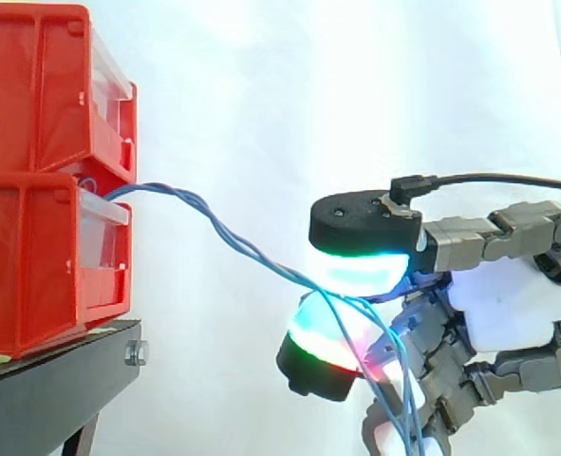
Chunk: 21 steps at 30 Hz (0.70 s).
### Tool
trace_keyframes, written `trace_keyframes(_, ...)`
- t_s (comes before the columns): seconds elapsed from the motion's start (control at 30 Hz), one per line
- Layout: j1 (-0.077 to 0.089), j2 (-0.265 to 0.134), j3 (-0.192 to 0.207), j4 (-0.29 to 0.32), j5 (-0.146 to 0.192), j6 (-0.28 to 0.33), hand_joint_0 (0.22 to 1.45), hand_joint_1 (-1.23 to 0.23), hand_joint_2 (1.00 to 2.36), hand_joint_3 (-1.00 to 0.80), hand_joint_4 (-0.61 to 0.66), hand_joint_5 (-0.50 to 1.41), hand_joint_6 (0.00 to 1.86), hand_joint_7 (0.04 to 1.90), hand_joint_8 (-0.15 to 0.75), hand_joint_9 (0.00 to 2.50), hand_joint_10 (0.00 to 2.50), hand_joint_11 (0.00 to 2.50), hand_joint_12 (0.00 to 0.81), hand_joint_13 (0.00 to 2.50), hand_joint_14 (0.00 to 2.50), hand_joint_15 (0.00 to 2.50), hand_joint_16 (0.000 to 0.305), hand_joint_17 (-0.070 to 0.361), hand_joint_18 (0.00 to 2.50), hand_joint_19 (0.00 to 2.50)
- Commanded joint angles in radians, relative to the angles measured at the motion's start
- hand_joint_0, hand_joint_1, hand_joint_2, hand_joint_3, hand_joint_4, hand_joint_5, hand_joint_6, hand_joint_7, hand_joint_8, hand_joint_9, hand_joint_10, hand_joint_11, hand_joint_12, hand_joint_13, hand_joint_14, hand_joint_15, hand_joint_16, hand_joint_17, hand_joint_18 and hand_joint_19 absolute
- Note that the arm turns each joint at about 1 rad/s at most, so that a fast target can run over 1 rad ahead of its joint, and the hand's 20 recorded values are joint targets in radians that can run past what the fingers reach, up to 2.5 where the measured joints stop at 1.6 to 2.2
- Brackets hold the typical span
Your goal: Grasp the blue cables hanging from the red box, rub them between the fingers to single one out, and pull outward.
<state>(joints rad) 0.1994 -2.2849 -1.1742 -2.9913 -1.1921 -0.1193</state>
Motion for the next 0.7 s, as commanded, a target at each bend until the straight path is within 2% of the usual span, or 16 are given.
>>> trace_keyframes(0.0, 0.0, 0.001, 0.001, 0.0, 0.0, 0.001, 0.59, -0.73, 1.0, -0.04, 0.1, -0.14, 0.89, 1.02, 0.29, 1.13, 0.02, 0.71, 0.383, 0.93, 0.02, 0.58, 0.058, 0.131, 0.89, 0.58)
trace_keyframes(0.1, 0.0, 0.001, 0.001, -0.001, 0.0, 0.001, 0.59, -0.74, 1.01, -0.18, 0.1, -0.14, 0.89, 1.02, 0.267, 1.14, 0.02, 0.73, 0.352, 0.91, 0.02, 0.61, 0.051, 0.115, 0.83, 0.62)
trace_keyframes(0.2, 0.0, 0.001, 0.001, -0.001, 0.0, 0.001, 0.58, -0.62, 1.01, -0.31, 0.08, -0.14, 0.88, 1.07, 0.231, 1.14, 0.02, 0.73, 0.306, 0.9, 0.03, 0.63, 0.044, 0.098, 0.78, 0.66)
trace_keyframes(0.23, 0.0, -0.001, 0.001, -0.001, 0.0, 0.001, 0.57, -0.53, 1.01, -0.36, 0.08, -0.13, 0.87, 1.09, 0.229, 1.17, 0.02, 0.73, 0.301, 0.9, 0.03, 0.61, 0.043, 0.098, 0.79, 0.67)
trace_keyframes(0.37, 0.0, -0.001, 0.001, -0.001, 0.0, 0.001, 0.54, -0.45, 1.0, -0.47, 0.08, -0.12, 0.86, 1.09, 0.238, 1.19, 0.02, 0.71, 0.311, 0.92, 0.02, 0.61, 0.045, 0.101, 0.8, 0.65)
trace_keyframes(0.53, 0.0, -0.001, 0.001, -0.001, 0.0, 0.001, 0.47, -0.68, 1.0, -0.5, 0.11, -0.12, 0.86, 1.08, 0.254, 1.18, 0.02, 0.72, 0.339, 0.94, 0.02, 0.62, 0.05, 0.113, 0.85, 0.62)
trace_keyframes(0.67, 0.0, -0.001, 0.001, 0.0, 0.0, 0.001, 0.5, -0.81, 1.0, -0.5, 0.11, -0.13, 0.87, 1.07, 0.235, 1.14, 0.02, 0.74, 0.328, 0.92, 0.02, 0.63, 0.047, 0.106, 0.83, 0.63)
